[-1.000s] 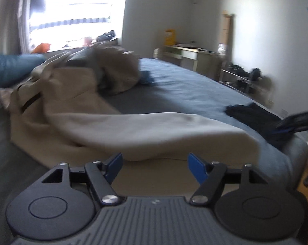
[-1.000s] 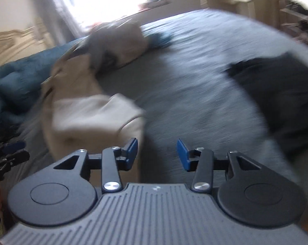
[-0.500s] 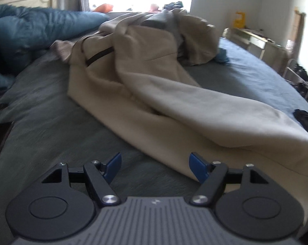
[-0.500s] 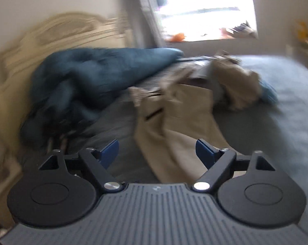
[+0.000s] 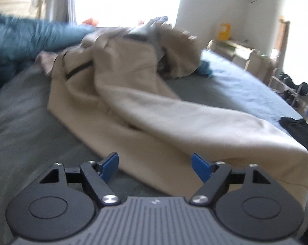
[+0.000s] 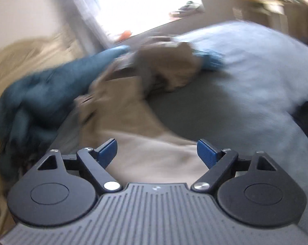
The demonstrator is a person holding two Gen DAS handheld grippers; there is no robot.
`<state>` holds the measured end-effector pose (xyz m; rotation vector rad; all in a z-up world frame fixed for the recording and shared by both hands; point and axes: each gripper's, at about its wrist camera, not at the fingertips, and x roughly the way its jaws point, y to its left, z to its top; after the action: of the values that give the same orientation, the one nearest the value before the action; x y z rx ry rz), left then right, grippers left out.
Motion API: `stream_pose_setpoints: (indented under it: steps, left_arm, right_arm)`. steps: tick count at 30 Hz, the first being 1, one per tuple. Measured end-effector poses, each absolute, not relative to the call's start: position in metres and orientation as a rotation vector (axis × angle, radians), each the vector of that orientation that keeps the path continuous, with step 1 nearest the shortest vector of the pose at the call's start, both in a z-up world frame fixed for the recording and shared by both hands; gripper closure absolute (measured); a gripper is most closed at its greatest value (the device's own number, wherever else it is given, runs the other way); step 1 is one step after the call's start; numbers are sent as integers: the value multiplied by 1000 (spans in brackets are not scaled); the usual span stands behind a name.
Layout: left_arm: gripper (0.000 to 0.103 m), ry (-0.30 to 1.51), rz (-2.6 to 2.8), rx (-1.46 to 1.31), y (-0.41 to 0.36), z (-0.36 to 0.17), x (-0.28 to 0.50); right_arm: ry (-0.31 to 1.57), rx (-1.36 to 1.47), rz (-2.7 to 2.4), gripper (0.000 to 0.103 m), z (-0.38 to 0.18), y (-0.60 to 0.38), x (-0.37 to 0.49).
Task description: Fold clothes
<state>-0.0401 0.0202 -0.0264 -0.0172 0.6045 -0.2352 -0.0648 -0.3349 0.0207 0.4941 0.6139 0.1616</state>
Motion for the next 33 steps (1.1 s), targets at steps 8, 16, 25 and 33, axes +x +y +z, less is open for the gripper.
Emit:
stream_pose_setpoints:
  steps: [8,16,25,33]
  left_arm:
    - [15,494,-387,-66,-23,-33,-22]
    - [23,684,-373,-203,-14,-79,-19]
    - [18,475,-140,-316,114,-32,-97]
    - [16,421,35,-324,182,-17,-136]
  right_arm:
    - [687,1040,219,17,-108,-397,-101]
    - [647,1033,385,77,-109,-349,-109]
    - [475,492,650,88,-9,-217,-116]
    - [569,13,820,83,-49,-28,-113]
